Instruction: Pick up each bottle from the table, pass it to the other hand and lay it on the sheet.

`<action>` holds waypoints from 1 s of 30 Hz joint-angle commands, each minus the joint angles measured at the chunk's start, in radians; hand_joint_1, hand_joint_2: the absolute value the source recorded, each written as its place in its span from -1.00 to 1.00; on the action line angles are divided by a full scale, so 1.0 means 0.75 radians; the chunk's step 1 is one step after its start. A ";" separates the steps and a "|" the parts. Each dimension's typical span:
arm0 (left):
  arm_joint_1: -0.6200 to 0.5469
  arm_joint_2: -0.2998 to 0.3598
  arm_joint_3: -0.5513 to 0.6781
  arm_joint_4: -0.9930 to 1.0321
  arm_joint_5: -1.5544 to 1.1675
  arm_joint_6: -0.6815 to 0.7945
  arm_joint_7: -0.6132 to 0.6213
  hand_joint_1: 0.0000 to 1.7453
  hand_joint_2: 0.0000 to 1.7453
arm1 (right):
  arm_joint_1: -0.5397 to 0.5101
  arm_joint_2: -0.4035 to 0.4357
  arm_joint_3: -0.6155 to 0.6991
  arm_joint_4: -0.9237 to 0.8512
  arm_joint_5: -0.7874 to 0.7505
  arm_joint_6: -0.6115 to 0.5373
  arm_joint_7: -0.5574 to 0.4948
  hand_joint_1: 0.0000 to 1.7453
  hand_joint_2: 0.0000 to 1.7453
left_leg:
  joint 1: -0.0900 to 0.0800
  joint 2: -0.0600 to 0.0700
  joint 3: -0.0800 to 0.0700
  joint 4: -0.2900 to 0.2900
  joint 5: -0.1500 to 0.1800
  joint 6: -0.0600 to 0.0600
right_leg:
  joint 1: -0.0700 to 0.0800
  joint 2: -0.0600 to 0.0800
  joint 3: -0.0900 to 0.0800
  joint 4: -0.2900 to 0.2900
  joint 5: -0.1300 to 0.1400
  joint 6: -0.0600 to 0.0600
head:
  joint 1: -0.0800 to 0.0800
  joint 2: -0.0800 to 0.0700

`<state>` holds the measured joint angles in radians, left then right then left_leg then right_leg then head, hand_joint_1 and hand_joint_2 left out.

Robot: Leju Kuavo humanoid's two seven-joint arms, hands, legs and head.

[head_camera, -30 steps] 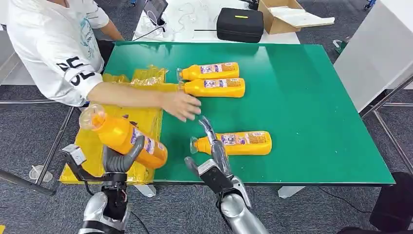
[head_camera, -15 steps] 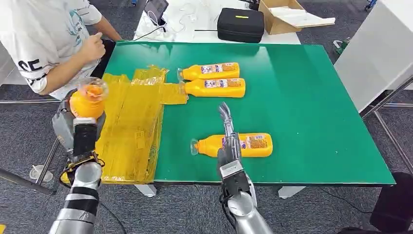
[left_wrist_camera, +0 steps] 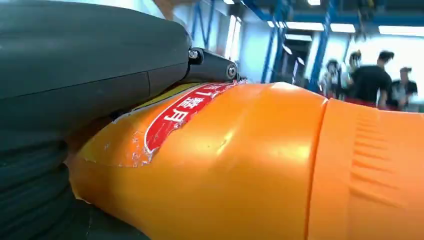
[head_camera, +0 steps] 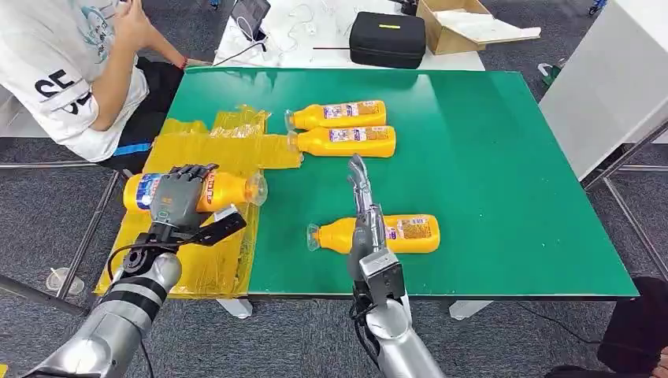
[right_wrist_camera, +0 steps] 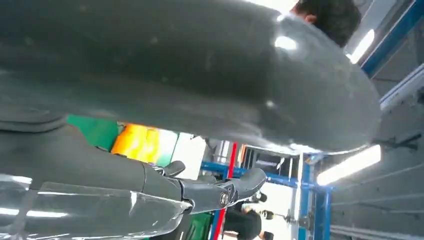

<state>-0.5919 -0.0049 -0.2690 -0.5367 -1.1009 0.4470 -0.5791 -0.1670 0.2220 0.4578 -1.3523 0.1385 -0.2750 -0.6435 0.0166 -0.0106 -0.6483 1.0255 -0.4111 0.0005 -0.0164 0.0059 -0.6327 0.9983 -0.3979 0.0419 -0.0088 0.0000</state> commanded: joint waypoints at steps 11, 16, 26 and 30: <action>-0.043 0.071 -0.056 0.211 0.105 -0.280 -0.073 1.00 1.00 | -0.074 0.013 0.030 0.177 -0.022 0.061 0.028 -1.00 -1.00 | 0.001 0.006 0.012 -0.001 -0.004 0.001 | 0.002 0.003 0.011 -0.002 -0.002 -0.004 | 0.001 0.000; -0.040 0.072 -0.057 0.212 0.104 -0.278 -0.072 1.00 1.00 | -0.074 0.014 0.030 0.177 -0.022 0.061 0.028 -1.00 -1.00 | 0.001 0.003 0.007 0.000 -0.003 0.001 | 0.002 0.002 0.007 -0.001 -0.001 -0.003 | 0.001 0.000; -0.019 0.091 -0.187 0.256 -0.001 -0.407 -0.026 -1.00 1.00 | -0.078 0.025 0.010 0.227 -0.031 0.096 0.034 -1.00 -1.00 | 0.000 0.003 0.006 -0.001 -0.002 0.001 | 0.001 0.002 0.006 -0.002 -0.001 -0.002 | 0.000 0.000; -0.017 0.102 -0.208 0.266 0.011 -0.502 -0.031 -1.00 1.00 | -0.084 0.034 -0.006 0.259 -0.040 0.110 0.042 -1.00 1.00 | 0.001 0.004 0.008 -0.001 -0.003 0.001 | 0.002 0.003 0.008 -0.002 -0.001 -0.003 | 0.001 0.000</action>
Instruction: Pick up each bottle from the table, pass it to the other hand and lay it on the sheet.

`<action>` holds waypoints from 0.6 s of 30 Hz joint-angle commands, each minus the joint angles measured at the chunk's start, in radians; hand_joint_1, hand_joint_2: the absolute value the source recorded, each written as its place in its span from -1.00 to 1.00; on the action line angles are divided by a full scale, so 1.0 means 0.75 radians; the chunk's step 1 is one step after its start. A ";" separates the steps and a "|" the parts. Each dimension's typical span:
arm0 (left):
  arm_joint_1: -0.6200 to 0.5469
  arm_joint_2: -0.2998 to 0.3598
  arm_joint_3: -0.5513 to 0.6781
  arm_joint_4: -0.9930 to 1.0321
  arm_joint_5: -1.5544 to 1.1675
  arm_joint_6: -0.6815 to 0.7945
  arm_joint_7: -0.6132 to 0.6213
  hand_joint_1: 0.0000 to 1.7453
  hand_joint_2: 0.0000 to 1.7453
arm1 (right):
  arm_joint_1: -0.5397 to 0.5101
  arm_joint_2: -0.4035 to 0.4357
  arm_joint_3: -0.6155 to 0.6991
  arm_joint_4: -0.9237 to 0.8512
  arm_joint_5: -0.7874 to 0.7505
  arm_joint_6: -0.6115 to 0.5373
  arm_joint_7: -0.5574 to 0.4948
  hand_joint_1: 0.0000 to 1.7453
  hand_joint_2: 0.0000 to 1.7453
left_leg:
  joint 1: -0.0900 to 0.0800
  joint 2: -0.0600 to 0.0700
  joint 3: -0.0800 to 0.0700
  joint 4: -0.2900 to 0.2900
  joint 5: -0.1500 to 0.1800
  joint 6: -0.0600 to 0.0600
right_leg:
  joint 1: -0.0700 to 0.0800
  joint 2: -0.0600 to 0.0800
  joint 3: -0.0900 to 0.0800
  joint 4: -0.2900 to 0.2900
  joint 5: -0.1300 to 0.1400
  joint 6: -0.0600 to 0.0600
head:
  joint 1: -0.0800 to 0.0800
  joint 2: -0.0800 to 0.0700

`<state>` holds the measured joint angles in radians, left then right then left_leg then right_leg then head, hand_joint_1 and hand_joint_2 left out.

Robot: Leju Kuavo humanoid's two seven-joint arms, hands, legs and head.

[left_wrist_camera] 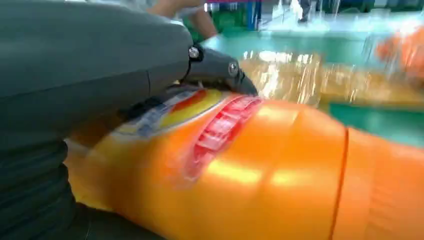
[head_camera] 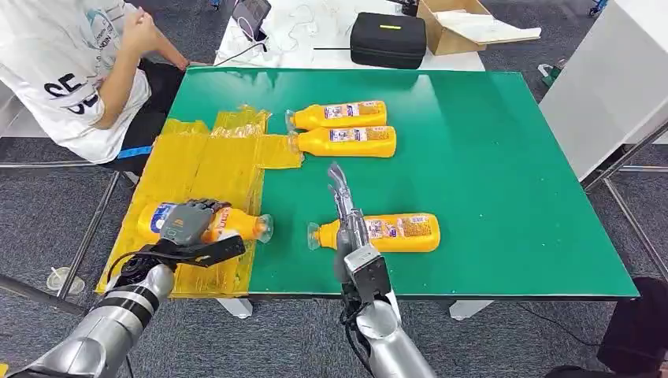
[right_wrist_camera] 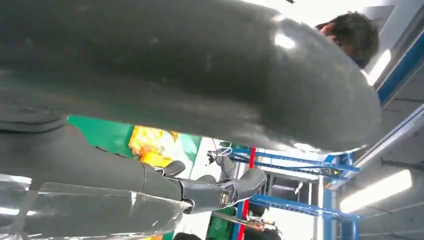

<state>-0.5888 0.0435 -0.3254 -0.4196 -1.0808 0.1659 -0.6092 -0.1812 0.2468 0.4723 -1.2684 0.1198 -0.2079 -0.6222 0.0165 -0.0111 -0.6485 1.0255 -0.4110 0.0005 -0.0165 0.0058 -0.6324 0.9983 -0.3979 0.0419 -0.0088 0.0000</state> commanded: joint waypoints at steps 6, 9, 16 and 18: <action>0.017 0.051 -0.087 0.088 0.111 -0.273 -0.059 -1.00 1.00 | -0.076 0.015 -0.040 0.189 -0.028 0.026 0.020 -1.00 1.00 | 0.000 0.006 0.011 -0.003 -0.002 0.001 | 0.001 0.005 0.010 -0.003 0.000 -0.002 | 0.000 0.000; 0.026 0.058 -0.068 0.076 0.183 -0.366 -0.093 -1.00 -1.00 | -0.086 0.019 -0.043 0.211 -0.032 0.031 0.022 -1.00 1.00 | 0.000 0.005 0.013 -0.003 -0.002 0.001 | 0.001 0.004 0.012 -0.003 0.000 -0.003 | 0.001 0.000; 0.093 0.106 -0.046 -0.086 0.505 -0.675 -0.119 -1.00 -1.00 | -0.098 0.023 -0.046 0.243 -0.036 0.032 0.021 -1.00 1.00 | 0.000 0.002 0.017 -0.004 -0.001 0.001 | 0.000 0.004 0.017 -0.003 0.000 -0.003 | 0.000 0.000; 0.127 0.137 -0.076 -0.179 0.691 -0.781 -0.119 -1.00 -1.00 | -0.099 0.024 -0.050 0.255 -0.040 0.033 0.019 -1.00 1.00 | 0.000 0.003 0.020 -0.004 0.000 0.001 | 0.000 0.005 0.019 -0.003 0.001 -0.003 | 0.001 0.000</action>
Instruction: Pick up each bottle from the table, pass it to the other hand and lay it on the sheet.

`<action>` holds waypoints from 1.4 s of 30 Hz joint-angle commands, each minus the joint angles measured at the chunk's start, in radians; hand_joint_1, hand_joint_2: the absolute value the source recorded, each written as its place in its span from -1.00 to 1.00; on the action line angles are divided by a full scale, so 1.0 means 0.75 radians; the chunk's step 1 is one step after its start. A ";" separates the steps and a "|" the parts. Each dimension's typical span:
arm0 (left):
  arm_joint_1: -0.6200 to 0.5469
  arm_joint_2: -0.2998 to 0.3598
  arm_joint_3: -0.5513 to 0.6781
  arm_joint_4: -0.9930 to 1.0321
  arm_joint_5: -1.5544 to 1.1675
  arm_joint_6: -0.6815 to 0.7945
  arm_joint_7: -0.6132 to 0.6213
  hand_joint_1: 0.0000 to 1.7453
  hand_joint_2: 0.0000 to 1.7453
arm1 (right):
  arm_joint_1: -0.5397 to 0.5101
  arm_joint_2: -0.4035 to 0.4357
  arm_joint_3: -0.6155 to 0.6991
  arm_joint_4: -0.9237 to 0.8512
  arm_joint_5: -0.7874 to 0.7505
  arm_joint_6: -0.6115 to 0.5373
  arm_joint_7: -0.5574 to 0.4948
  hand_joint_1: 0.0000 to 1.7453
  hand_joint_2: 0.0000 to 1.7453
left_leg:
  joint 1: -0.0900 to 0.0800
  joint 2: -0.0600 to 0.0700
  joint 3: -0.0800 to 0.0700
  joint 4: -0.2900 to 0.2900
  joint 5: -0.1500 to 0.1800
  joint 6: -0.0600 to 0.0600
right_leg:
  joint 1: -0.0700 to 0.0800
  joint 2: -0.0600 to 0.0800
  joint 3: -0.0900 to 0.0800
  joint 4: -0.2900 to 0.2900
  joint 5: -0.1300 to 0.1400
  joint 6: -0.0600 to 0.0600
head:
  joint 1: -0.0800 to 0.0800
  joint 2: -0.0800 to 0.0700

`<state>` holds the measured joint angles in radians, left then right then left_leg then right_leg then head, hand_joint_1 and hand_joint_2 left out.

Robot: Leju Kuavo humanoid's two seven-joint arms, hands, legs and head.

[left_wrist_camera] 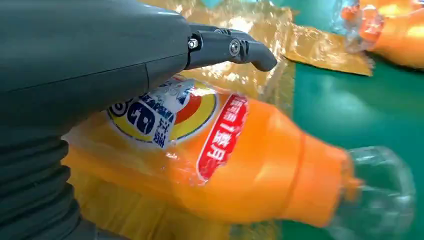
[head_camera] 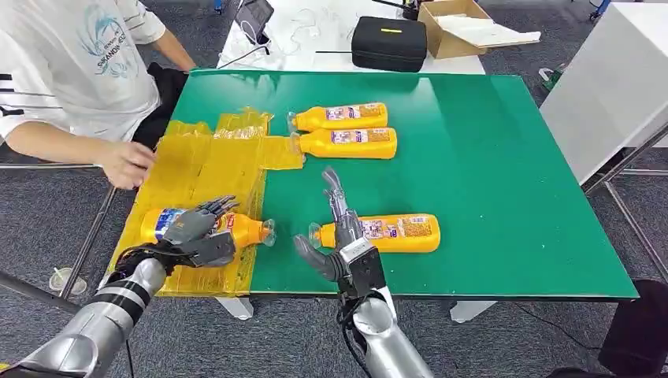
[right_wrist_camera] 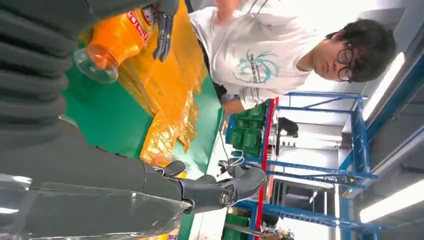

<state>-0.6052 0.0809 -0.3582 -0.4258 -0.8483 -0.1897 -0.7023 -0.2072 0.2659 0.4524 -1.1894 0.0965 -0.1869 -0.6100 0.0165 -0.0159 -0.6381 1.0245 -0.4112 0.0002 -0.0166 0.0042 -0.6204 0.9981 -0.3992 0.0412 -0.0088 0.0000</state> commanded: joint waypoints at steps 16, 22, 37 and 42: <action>0.280 -0.311 0.487 -0.709 1.013 0.266 0.006 -1.00 -1.00 | -0.041 -0.144 0.004 0.051 0.391 -0.185 0.244 -1.00 1.00 | 0.001 -0.003 -0.005 0.002 0.001 0.001 | 0.002 -0.006 -0.004 -0.001 -0.001 -0.001 | 0.000 0.000; 0.438 -0.337 0.563 -0.986 0.981 0.424 0.006 -1.00 1.00 | -0.117 -0.337 -0.030 0.136 0.614 -0.010 0.513 -1.00 1.00 | 0.000 0.003 -0.004 0.001 0.000 0.001 | 0.001 0.001 -0.005 -0.002 0.001 0.000 | 0.001 0.000; 0.576 -0.332 0.494 -0.970 0.900 0.556 0.006 -1.00 1.00 | -0.200 -0.632 -0.048 0.087 0.755 0.236 0.681 -1.00 1.00 | -0.003 0.002 -0.009 0.001 0.000 0.001 | -0.001 0.001 -0.010 0.000 0.001 0.000 | -0.001 0.000; 0.574 -0.332 0.495 -0.968 0.904 0.554 0.006 -1.00 1.00 | -0.204 -0.626 -0.046 0.083 0.755 0.236 0.683 -1.00 1.00 | -0.002 0.003 -0.007 0.002 -0.001 0.001 | 0.000 0.001 -0.008 -0.001 0.001 -0.001 | 0.000 0.000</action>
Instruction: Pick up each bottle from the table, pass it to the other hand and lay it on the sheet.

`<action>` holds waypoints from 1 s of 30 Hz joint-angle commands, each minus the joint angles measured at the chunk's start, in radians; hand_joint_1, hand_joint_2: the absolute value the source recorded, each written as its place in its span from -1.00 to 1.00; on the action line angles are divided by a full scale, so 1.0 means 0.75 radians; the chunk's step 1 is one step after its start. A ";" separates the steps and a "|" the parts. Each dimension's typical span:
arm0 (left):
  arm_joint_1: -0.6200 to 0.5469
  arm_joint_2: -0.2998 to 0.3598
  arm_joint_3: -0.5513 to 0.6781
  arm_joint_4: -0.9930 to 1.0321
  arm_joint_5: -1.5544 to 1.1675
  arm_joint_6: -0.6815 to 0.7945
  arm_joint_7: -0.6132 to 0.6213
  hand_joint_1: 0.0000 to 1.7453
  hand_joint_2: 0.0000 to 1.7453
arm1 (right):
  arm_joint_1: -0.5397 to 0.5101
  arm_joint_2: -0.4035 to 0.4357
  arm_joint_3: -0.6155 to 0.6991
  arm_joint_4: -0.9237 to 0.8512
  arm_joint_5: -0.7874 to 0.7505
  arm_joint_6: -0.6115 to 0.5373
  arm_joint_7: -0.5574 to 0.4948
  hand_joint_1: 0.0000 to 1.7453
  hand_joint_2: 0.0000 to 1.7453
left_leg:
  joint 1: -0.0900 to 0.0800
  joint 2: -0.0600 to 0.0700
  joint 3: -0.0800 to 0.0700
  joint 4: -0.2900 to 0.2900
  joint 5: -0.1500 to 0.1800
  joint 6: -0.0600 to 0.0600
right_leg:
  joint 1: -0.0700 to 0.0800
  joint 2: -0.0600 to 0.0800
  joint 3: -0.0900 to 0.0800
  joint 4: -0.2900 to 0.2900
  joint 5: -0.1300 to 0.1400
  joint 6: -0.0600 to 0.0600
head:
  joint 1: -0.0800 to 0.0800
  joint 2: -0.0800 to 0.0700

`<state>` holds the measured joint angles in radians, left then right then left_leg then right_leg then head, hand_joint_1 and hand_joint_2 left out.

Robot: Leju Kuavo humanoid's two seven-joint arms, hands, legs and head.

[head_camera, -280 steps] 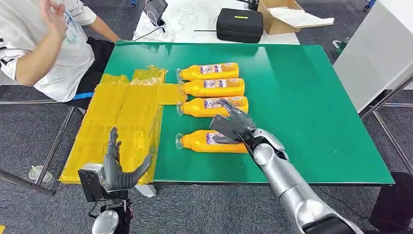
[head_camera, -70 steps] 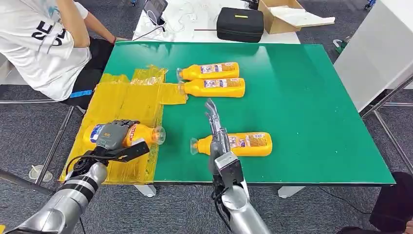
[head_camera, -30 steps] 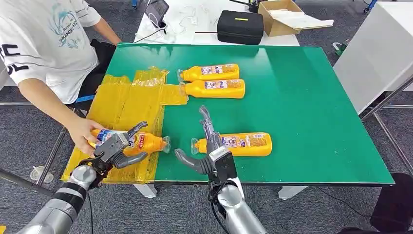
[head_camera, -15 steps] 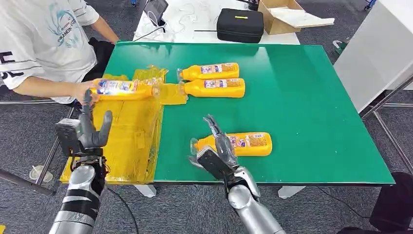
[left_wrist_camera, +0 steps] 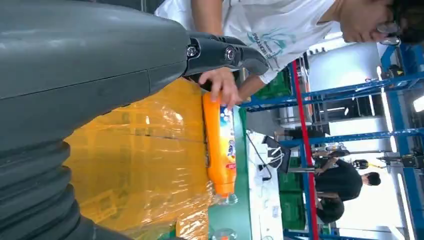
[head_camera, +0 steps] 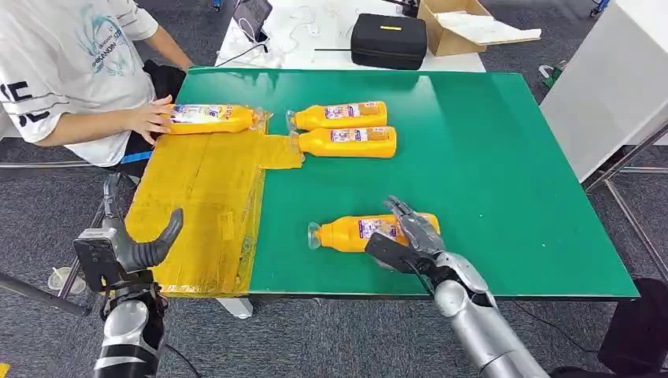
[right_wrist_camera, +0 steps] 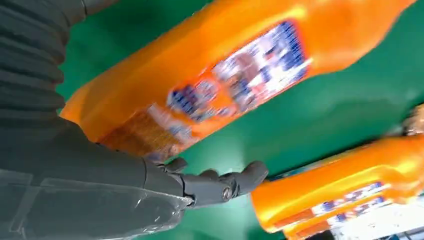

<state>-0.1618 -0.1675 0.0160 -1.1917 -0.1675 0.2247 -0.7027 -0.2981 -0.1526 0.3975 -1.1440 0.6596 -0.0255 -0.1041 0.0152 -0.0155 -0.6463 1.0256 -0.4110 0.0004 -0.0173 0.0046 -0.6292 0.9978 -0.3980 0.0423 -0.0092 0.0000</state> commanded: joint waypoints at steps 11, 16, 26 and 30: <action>-0.040 -0.009 0.003 0.095 0.019 -0.018 0.006 -1.00 1.00 | -0.156 -0.090 0.069 0.073 0.000 0.109 0.030 -1.00 1.00 | -0.001 0.003 0.004 0.000 -0.001 0.001 | 0.000 0.001 0.003 0.000 -0.001 -0.002 | 0.001 0.000; -0.128 -0.021 -0.022 0.291 0.009 -0.060 0.006 -1.00 1.00 | -0.465 -0.067 0.279 0.542 -0.030 0.325 0.060 -1.00 1.00 | 0.000 0.006 0.006 -0.001 -0.001 0.001 | 0.000 0.003 0.005 -0.001 0.001 -0.002 | 0.000 0.000; -0.162 -0.025 -0.029 0.372 0.001 -0.071 0.006 -1.00 1.00 | -0.506 -0.061 0.376 0.654 -0.050 0.391 0.018 -1.00 1.00 | 0.000 0.001 0.004 -0.001 0.000 0.001 | 0.001 0.000 0.004 -0.001 0.000 -0.001 | 0.000 0.000; -0.174 -0.037 -0.034 0.382 0.017 -0.081 0.006 -1.00 1.00 | -0.528 -0.090 0.453 0.680 -0.073 0.447 -0.009 -0.78 1.00 | 0.000 0.000 0.006 -0.001 0.000 0.001 | 0.001 -0.002 0.006 -0.002 0.000 -0.002 | 0.000 0.000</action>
<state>-0.2325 -0.1930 0.0057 -1.0193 -0.1671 0.1774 -0.7019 -0.6340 -0.2060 0.6028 -0.7831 0.6168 0.2579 -0.0920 0.0152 -0.0150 -0.6458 1.0258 -0.4105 0.0007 -0.0173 0.0052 -0.6292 0.9978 -0.3975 0.0428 -0.0092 0.0000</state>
